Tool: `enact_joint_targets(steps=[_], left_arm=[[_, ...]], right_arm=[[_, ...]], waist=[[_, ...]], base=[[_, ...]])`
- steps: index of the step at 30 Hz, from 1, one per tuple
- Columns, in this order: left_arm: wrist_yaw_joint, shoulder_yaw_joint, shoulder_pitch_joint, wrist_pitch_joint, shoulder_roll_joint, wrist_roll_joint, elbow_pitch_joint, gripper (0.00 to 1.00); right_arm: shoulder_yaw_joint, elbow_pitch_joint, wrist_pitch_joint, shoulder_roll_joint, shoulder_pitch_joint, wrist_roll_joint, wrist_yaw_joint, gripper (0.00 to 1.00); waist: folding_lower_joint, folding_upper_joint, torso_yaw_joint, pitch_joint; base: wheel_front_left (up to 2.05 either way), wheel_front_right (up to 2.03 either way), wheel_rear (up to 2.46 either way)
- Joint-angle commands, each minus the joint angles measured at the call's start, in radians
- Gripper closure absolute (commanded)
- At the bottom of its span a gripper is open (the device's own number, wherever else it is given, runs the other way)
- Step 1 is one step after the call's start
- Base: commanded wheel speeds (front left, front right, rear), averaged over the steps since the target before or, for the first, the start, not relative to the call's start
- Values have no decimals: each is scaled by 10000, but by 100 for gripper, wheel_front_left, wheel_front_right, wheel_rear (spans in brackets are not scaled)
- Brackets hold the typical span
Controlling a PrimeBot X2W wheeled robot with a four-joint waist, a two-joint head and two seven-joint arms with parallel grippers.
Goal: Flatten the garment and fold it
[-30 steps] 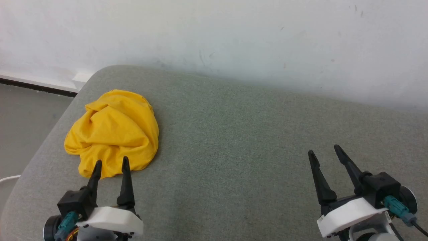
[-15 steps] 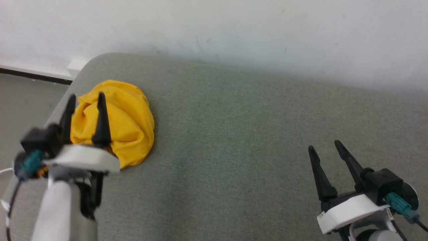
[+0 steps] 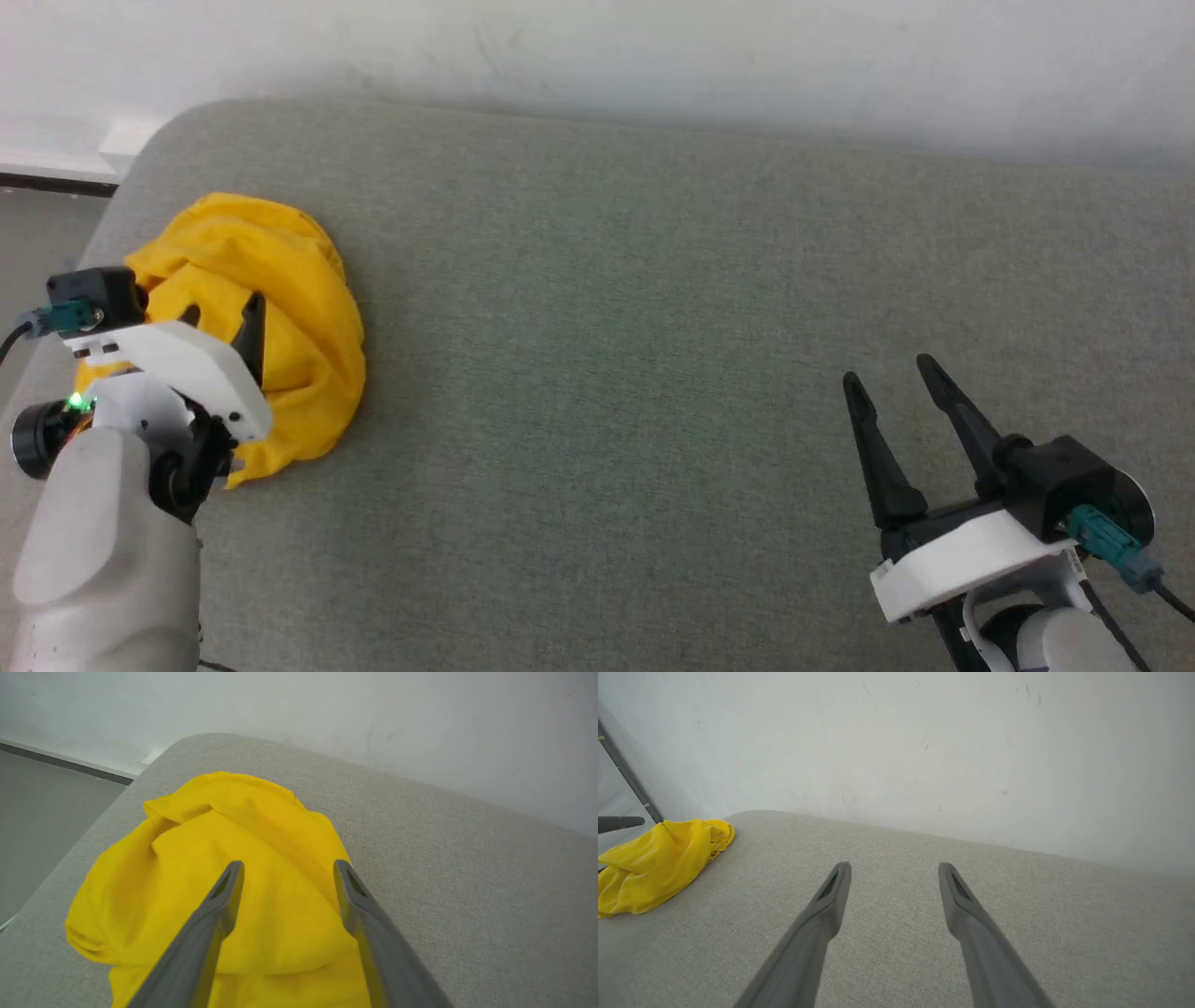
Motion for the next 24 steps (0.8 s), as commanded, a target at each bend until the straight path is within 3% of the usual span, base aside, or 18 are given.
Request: enact_joint_targets(steps=[1, 7, 13, 14, 16, 17, 18, 21, 24], left_arm=[[-110, -75, -417, 443, 182, -379, 710, 0], [-178, -379, -768, 1502, 549, -932, 1957, 0], [-134, -780, -1070, 3547, 875, -1375, 3432, 0], [13, -754, -1140, 3792, 894, -1458, 3642, 7], [291, -693, -1266, 4172, 904, -1627, 4004, 61], [383, -662, -1326, 4254, 899, -1711, 4129, 77], [463, -635, -1377, 4321, 884, -1794, 4245, 100], [571, -658, -1505, 4212, 933, -1898, 4434, 100], [599, -731, -1532, 3458, 1084, -1723, 4193, 100]], right_arm=[[45, 16, -44, 18, -210, 104, -8, 0], [175, 136, -117, 20, -389, 286, -8, 0], [257, 282, -229, 22, -492, 486, -9, 0], [268, 304, -245, 22, -508, 513, -9, 0], [315, 341, -318, 23, -572, 583, -9, 0], [347, 328, -438, 23, -622, 642, -9, 0], [364, 319, -563, 23, -660, 709, -9, 0], [410, 418, -767, 24, -661, 887, -9, 0], [402, 583, -852, 24, -553, 963, -9, 0]], waist=[[-2, 0, -468, 542], [-2, 0, -726, 849], [-2, 0, -780, 1005], [-2, 0, -772, 1022], [-2, 0, -763, 1041], [-2, 0, -758, 1036], [-2, 0, -746, 1016], [-2, 0, -679, 846], [-2, 0, -601, 497]], base=[[0, 0, 0], [0, 0, 0], [0, 0, 0], [0, 0, 0], [0, 0, 0], [0, 0, 0], [0, 0, 0], [0, 0, 0], [0, 0, 0]])
